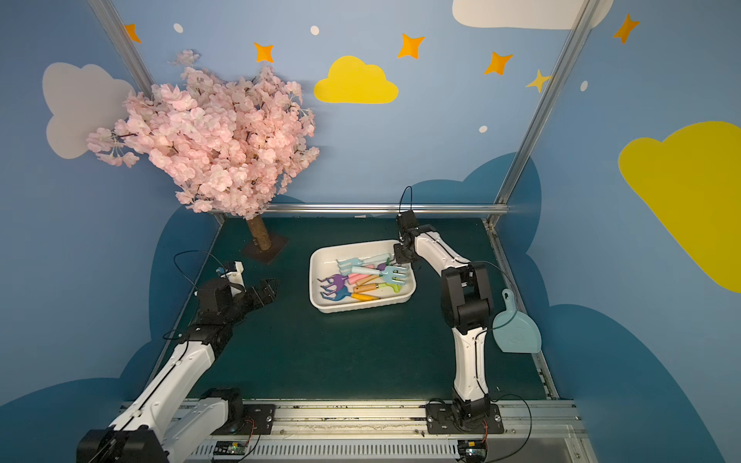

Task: Take the hand rake out of the storage box
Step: Move the storage box to the center of the board.

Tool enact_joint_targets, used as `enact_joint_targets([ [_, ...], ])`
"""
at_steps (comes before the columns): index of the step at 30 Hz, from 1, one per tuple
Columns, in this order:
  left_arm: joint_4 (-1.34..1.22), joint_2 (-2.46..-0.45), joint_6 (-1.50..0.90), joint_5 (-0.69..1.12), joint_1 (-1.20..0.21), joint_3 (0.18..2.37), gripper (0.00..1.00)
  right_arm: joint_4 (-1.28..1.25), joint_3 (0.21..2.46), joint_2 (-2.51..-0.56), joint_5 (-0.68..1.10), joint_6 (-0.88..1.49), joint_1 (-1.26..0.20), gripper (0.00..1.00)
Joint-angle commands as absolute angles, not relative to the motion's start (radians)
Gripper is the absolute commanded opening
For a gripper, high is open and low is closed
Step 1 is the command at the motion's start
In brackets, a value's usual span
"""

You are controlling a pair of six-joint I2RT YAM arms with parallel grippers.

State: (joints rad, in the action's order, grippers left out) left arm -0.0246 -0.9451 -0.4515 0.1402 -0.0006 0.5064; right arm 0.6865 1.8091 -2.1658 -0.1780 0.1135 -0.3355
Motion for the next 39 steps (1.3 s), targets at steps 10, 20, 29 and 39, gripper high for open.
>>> enact_joint_targets([
  [10,-0.050,-0.959,-0.431,0.152,0.000,0.499,1.00,0.738,2.101,-2.367,-0.231,0.211,-0.305,0.00],
  [20,-0.049,-0.966,-0.431,0.153,-0.001,0.500,1.00,0.617,2.104,-2.413,-0.319,0.264,-0.308,0.00],
  [29,-0.046,-0.968,-0.432,0.154,-0.001,0.501,1.00,0.541,2.122,-2.441,-0.342,0.259,-0.303,0.00],
  [39,-0.048,-0.972,-0.432,0.158,-0.001,0.501,1.00,0.546,2.286,-2.544,-0.287,0.221,-0.287,0.00],
])
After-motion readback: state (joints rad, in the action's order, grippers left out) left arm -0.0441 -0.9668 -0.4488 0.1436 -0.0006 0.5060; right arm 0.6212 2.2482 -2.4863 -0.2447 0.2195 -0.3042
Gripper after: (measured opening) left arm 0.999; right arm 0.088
